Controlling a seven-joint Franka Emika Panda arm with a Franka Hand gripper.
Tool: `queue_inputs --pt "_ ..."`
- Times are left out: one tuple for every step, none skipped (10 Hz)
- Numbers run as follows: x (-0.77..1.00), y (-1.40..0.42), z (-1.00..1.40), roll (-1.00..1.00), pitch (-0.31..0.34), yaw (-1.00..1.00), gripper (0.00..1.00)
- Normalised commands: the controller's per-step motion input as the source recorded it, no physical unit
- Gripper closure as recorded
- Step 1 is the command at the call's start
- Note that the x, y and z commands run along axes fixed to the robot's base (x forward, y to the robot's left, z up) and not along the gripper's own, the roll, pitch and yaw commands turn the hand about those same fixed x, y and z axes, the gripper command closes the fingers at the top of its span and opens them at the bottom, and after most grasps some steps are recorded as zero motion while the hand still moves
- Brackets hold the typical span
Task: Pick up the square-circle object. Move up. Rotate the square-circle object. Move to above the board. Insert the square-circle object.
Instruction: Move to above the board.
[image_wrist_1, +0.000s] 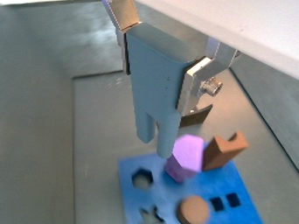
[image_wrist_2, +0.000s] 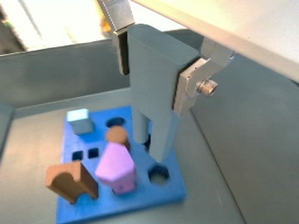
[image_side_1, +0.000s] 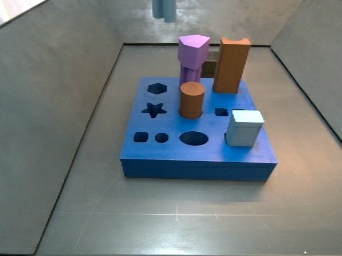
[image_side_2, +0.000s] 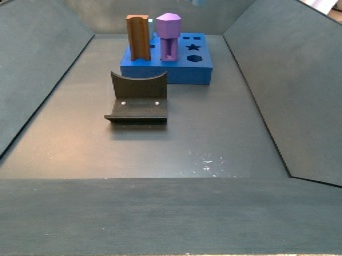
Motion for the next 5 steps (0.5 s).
queue_inputs --pt "0.20 -1.00 0.04 0.09 0.101 1.00 1.00" --pt "0.22 -1.00 0.04 0.09 0.110 1.00 1.00" --pt "0.24 -1.00 0.05 0.09 0.121 1.00 1.00" --pt "0.21 -0.72 0.04 0.10 0.137 1.00 1.00" --pt "0.16 -0.47 0.03 0.11 0.152 1.00 1.00"
